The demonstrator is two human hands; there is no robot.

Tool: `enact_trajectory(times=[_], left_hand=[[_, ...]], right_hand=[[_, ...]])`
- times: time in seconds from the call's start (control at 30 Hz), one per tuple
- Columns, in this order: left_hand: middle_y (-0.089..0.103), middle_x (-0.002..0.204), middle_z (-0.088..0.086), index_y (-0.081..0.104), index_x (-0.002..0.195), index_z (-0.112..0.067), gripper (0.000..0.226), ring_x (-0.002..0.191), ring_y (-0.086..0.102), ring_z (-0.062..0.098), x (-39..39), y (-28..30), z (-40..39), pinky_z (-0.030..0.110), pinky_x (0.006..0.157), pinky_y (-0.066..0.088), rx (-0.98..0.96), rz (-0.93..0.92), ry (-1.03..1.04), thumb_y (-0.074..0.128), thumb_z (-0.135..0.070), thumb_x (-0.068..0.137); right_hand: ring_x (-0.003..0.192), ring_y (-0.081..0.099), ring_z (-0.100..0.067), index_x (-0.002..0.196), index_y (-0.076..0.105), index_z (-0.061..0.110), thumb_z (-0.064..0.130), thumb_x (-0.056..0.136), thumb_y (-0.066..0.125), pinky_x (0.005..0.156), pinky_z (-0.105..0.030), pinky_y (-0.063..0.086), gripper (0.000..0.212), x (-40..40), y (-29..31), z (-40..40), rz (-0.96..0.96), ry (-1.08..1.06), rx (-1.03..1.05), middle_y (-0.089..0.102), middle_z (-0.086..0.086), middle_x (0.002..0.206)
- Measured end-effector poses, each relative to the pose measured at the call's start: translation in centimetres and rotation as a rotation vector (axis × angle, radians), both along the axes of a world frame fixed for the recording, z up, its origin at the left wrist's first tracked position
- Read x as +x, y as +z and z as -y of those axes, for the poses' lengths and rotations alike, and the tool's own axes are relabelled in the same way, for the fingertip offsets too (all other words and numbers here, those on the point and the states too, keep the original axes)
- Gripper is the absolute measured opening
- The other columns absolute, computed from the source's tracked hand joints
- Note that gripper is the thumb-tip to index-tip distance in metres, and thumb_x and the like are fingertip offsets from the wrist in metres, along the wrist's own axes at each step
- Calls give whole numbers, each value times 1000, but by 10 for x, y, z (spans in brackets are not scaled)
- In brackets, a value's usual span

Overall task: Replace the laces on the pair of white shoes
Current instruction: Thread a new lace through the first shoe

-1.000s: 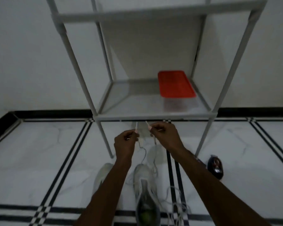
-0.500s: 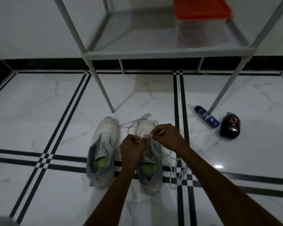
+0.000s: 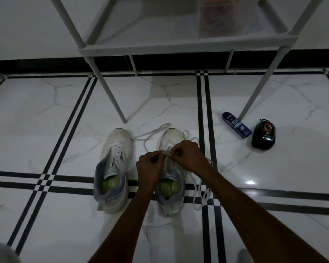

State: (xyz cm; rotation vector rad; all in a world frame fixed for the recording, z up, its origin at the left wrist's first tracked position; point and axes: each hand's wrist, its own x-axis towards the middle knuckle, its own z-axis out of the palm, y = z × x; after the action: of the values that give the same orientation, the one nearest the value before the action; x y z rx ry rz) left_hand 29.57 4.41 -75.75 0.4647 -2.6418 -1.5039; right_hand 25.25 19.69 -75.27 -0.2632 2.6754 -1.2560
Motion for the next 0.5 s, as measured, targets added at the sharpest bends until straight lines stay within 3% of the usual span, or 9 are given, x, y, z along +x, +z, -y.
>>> enact_trajectory(times=[0.07,0.17,0.27,0.3,0.4,0.5], left_hand=[[77,80,-4,82,89,-16,16,72,66,-5,-1,-2,-1,18,74,54,3,10,-6,69,-23,94],[77,82,-7,82,90,-21,19,72,65,-10,0,-1,-4,12,68,49,50,44,3,66,-30,97],[77,81,-6,80,92,-25,23,83,71,7,1,-3,-3,26,77,55,254,118,54,62,-37,99],[77,83,-5,79,92,-25,19,87,72,13,0,-5,-2,31,80,57,313,140,62,65,-36,98],[76,88,-2,78,92,-19,11,94,72,18,-5,-5,0,37,85,59,355,191,84,74,-29,92],[76,88,-2,76,89,-18,9,90,71,15,-6,-6,-2,36,86,59,296,166,87,74,-26,92]], right_hand=[[69,56,-4,85,78,10,17,86,73,66,-11,42,9,2,0,3,-26,-6,6,65,5,77],[67,55,-6,81,79,11,19,87,69,66,-17,47,14,5,-2,9,-42,-34,65,64,2,75],[66,56,2,80,79,13,13,84,74,67,-4,44,7,6,-6,8,-23,-93,-7,74,-2,81],[65,58,3,78,79,15,11,83,75,69,-5,47,7,6,-7,8,-4,-135,-42,75,-1,80],[74,62,-6,74,71,21,15,78,78,73,-28,56,10,10,-12,13,-71,-317,-36,68,-4,82],[73,60,-10,72,70,17,29,85,73,70,-27,53,18,16,-4,13,-57,-335,54,66,-3,77]])
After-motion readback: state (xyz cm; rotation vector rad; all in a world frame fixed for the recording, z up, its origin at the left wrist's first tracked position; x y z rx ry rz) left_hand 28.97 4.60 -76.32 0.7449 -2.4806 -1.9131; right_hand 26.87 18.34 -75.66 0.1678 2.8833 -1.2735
